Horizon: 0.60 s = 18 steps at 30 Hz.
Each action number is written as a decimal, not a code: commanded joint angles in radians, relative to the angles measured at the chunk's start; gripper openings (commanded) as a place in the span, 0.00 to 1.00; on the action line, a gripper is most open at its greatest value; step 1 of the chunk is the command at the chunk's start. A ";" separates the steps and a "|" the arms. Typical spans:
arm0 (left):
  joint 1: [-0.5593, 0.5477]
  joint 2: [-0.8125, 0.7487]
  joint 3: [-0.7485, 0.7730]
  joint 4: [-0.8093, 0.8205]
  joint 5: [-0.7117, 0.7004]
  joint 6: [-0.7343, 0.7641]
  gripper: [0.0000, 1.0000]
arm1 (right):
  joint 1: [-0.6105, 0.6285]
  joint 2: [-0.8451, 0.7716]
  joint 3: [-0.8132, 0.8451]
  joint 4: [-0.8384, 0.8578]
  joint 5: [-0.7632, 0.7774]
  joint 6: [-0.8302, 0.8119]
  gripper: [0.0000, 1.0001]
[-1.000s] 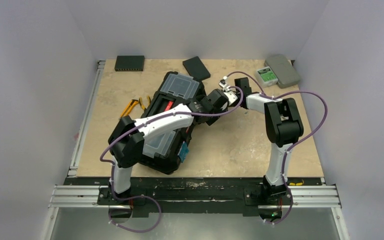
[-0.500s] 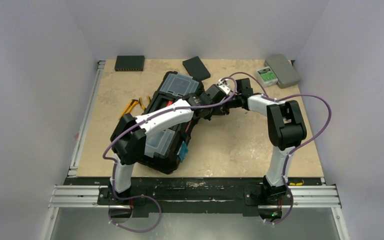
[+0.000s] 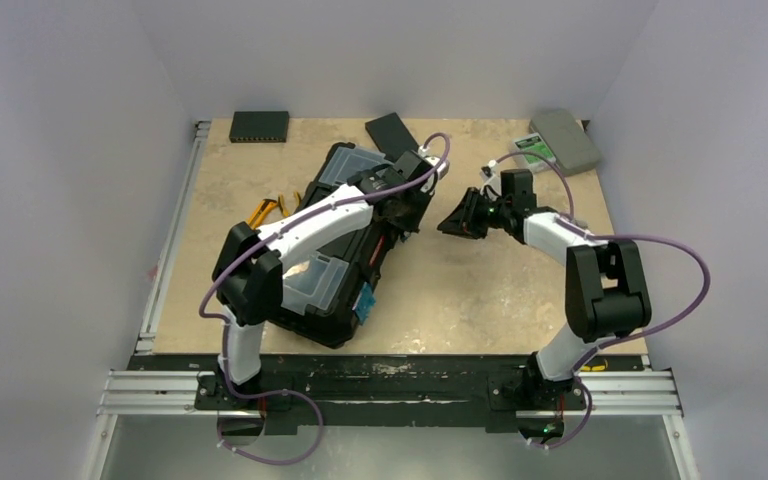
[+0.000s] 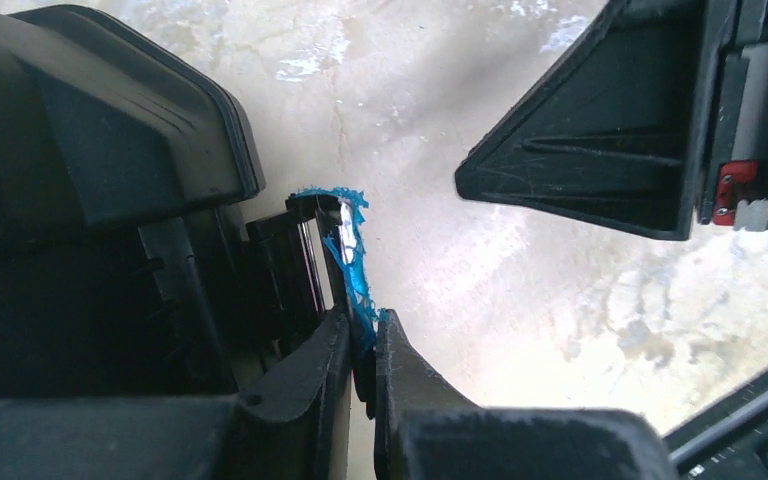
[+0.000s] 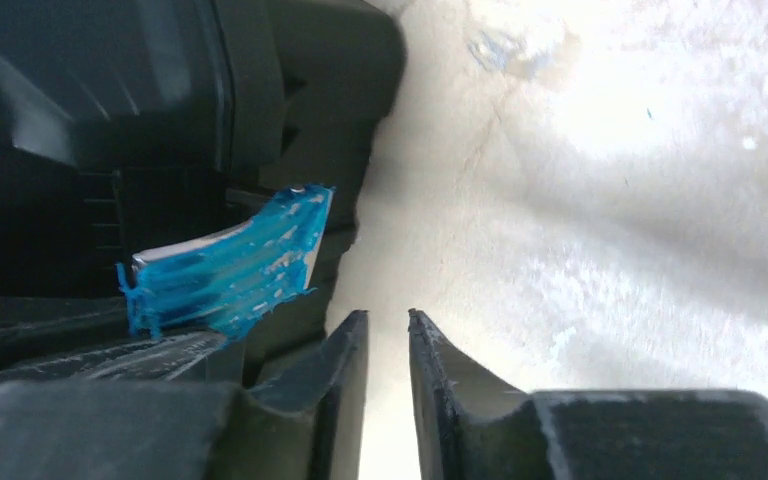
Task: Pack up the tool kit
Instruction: Close the toolbox at the center of the board.
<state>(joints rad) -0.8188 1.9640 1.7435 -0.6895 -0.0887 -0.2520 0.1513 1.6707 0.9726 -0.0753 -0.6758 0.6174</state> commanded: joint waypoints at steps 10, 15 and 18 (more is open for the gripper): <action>0.073 -0.164 0.039 -0.074 0.137 -0.004 0.00 | 0.005 -0.207 -0.246 0.350 0.113 0.144 0.60; 0.073 -0.166 0.057 -0.088 0.123 -0.007 0.00 | 0.007 -0.222 -0.323 0.528 0.081 0.219 0.80; 0.075 -0.161 0.067 -0.096 0.117 -0.012 0.00 | 0.010 -0.210 -0.360 0.669 0.044 0.276 0.88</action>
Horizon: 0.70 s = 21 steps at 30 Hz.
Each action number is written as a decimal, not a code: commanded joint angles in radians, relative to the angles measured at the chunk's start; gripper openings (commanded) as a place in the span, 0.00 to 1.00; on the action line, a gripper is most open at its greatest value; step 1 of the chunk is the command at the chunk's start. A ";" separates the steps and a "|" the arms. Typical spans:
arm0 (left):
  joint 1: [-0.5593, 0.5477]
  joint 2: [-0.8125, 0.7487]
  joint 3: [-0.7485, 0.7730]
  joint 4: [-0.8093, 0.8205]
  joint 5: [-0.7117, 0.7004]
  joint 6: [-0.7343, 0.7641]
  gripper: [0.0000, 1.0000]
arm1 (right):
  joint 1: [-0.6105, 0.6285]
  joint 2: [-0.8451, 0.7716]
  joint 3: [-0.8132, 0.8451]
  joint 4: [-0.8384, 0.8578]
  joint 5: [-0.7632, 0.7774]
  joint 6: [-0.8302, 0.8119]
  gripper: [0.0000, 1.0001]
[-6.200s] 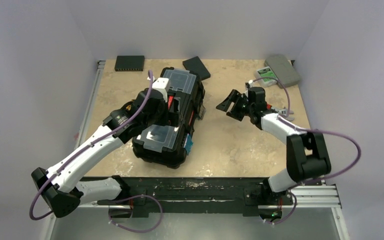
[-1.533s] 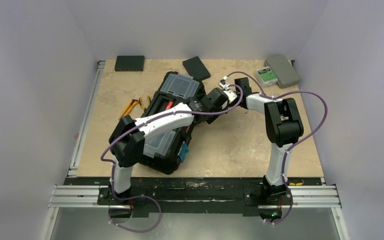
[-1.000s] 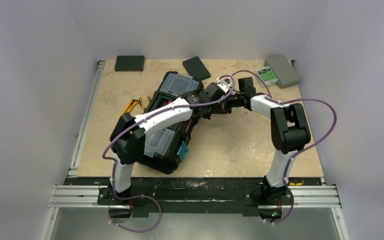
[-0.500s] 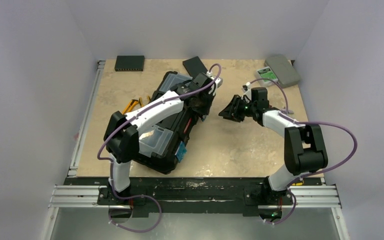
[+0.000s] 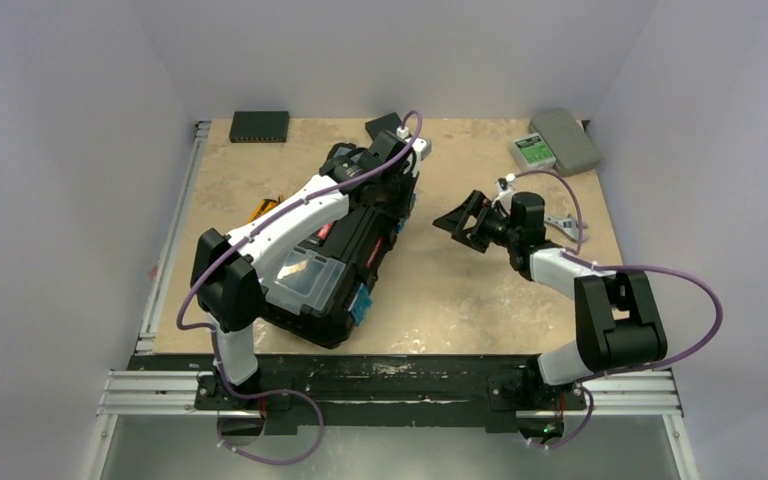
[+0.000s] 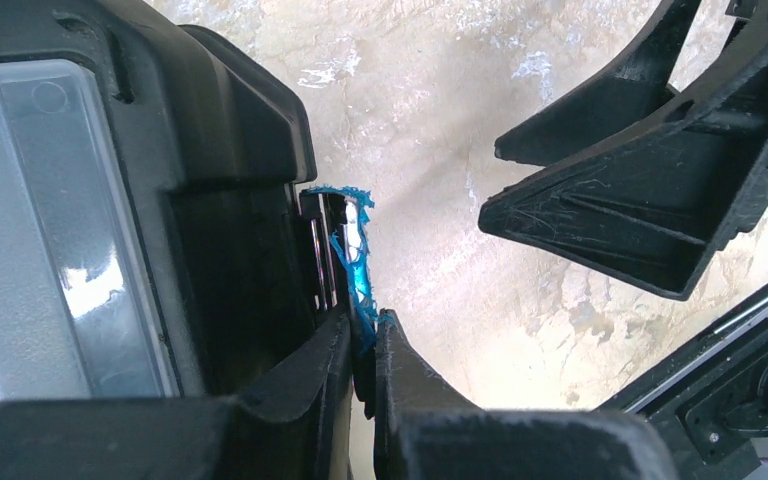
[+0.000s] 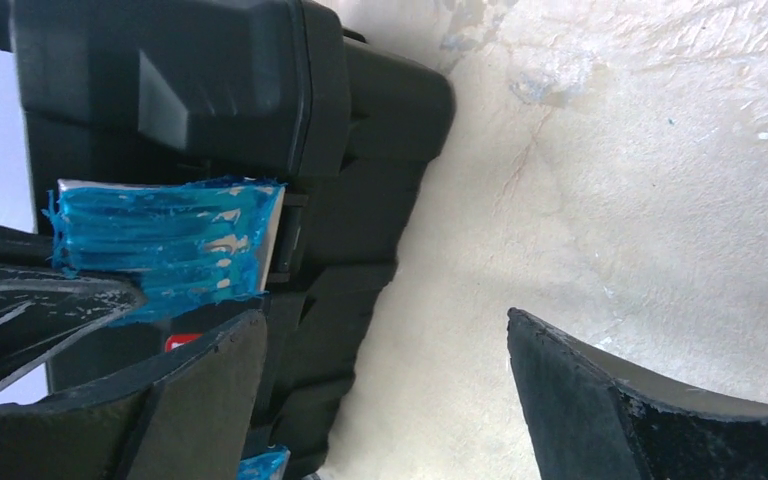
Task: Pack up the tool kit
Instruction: Close the toolbox at the center of the board.
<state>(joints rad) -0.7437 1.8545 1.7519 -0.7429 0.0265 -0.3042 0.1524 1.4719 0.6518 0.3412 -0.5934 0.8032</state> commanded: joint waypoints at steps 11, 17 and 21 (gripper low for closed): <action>-0.001 -0.043 0.074 -0.071 -0.063 0.036 0.00 | 0.068 0.079 -0.017 0.398 -0.055 0.163 0.92; 0.000 -0.075 0.082 -0.081 -0.071 0.025 0.05 | 0.099 0.101 -0.007 0.434 -0.029 0.210 0.94; 0.000 -0.090 0.095 -0.096 -0.092 0.017 0.08 | 0.134 0.129 0.000 0.485 -0.003 0.255 0.94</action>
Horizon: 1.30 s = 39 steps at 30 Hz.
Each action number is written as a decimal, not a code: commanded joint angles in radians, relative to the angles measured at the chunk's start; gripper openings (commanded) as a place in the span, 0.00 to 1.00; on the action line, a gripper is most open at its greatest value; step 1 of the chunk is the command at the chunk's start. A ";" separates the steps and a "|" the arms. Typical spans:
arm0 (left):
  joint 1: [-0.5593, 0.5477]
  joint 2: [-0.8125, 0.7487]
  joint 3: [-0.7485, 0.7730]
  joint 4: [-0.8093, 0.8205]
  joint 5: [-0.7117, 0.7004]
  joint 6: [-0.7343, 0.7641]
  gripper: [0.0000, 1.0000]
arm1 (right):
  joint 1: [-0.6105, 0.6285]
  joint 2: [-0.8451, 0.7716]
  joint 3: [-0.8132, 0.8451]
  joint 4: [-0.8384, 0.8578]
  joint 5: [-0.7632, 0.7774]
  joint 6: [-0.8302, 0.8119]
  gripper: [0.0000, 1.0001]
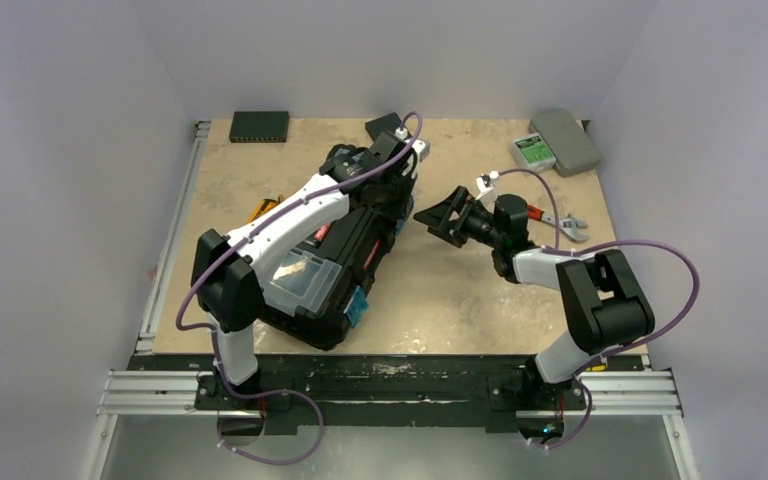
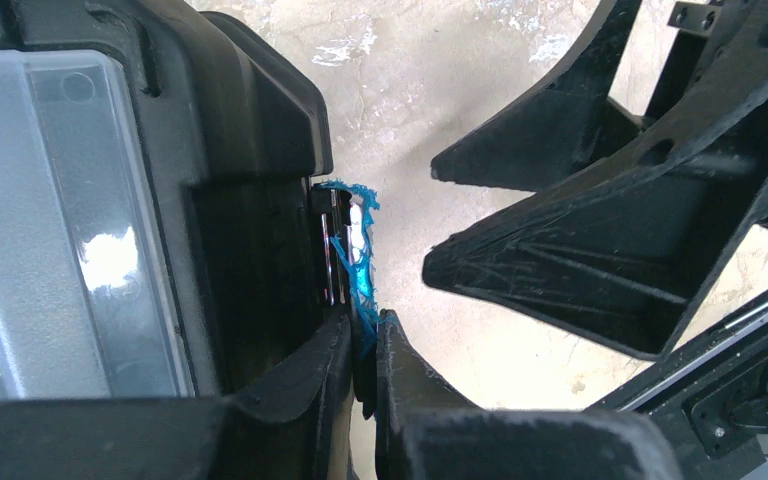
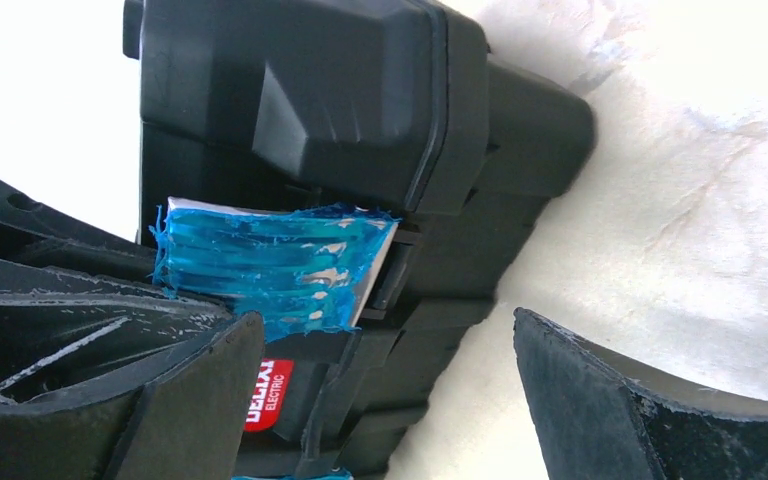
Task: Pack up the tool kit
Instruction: Close the toolbox at the center of the board.
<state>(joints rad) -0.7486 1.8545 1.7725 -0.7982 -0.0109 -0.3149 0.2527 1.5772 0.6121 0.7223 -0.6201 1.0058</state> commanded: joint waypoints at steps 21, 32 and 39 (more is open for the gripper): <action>0.068 -0.238 0.095 -0.118 -0.189 -0.002 0.60 | 0.113 0.079 0.095 0.131 0.080 0.122 0.94; 0.345 -0.377 -0.137 0.009 -0.077 -0.135 1.00 | 0.131 0.015 0.124 0.023 0.145 0.129 0.99; 0.433 -0.352 -0.191 0.089 0.038 -0.137 1.00 | 0.134 0.033 0.127 0.016 0.166 0.150 0.99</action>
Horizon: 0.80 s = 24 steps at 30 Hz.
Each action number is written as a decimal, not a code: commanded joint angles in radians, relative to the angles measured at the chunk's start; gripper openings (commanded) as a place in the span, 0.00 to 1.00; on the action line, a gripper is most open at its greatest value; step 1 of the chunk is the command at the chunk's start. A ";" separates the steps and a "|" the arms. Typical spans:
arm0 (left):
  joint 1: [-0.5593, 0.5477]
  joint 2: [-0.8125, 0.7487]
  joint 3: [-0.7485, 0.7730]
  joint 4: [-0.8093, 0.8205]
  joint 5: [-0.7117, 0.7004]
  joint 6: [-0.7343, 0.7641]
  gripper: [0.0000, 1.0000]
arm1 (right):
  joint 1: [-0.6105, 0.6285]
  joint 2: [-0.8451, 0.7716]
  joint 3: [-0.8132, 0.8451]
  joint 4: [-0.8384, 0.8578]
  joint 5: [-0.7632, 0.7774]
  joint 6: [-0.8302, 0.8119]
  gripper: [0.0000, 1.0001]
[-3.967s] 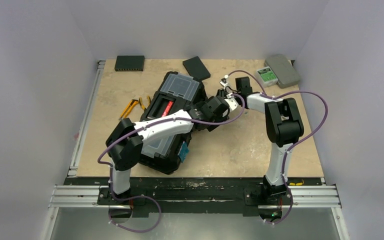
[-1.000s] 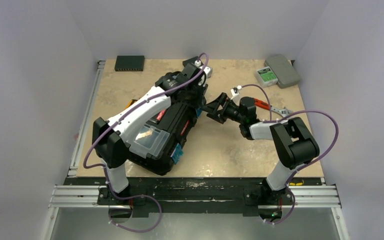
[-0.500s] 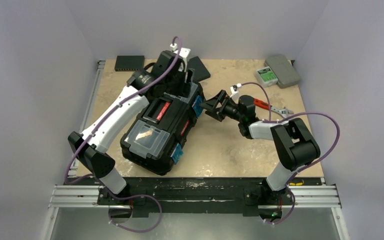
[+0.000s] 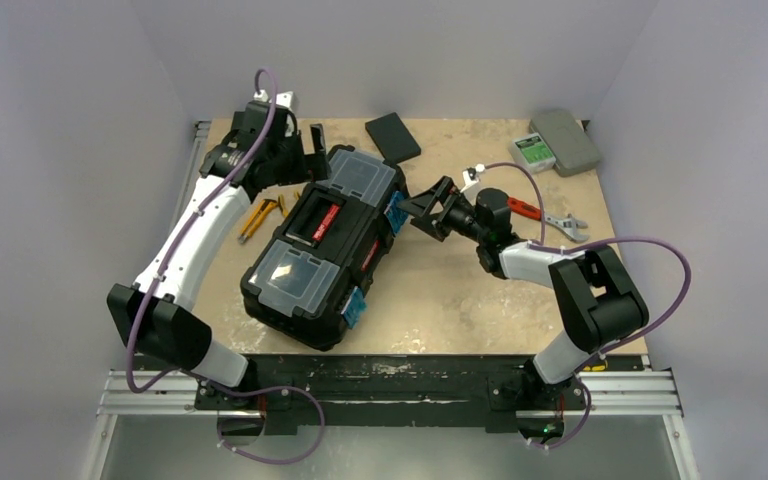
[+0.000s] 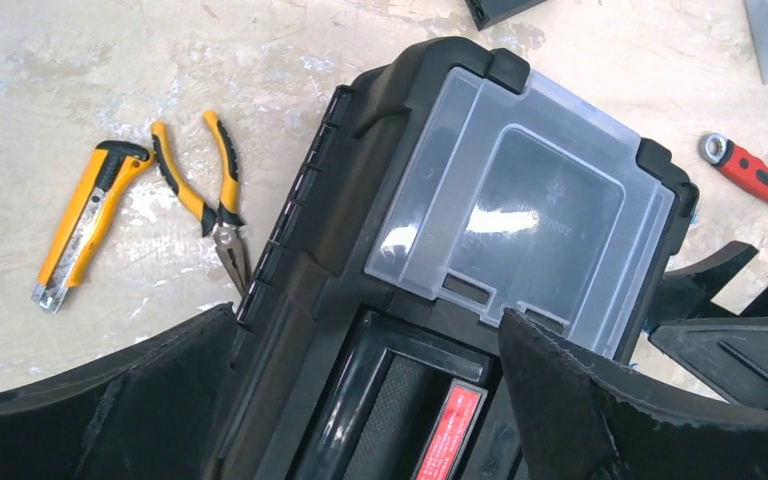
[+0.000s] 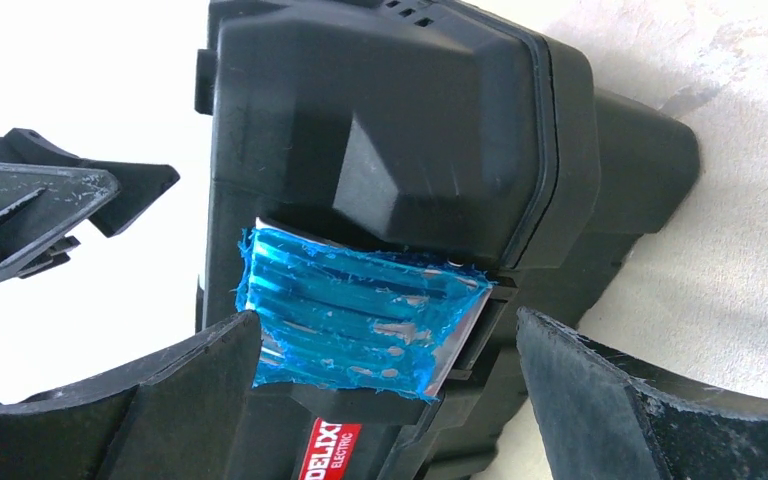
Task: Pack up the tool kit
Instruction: Close the toolbox at the center of the board.
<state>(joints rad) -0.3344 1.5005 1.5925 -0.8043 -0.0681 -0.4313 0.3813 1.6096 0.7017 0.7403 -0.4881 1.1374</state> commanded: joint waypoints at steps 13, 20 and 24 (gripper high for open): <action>0.093 0.063 -0.113 0.207 0.228 -0.023 0.99 | 0.009 -0.001 0.044 -0.083 0.062 0.004 0.94; 0.093 0.114 -0.121 0.208 0.284 -0.011 0.97 | 0.011 -0.002 0.050 -0.074 0.056 0.012 0.93; 0.094 0.127 -0.129 0.210 0.290 -0.007 0.96 | 0.016 -0.021 0.047 -0.049 0.046 0.029 0.98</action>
<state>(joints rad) -0.2489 1.6115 1.4742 -0.6147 0.1928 -0.4530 0.3859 1.6165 0.7086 0.6510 -0.4553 1.1530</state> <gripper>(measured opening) 0.964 0.963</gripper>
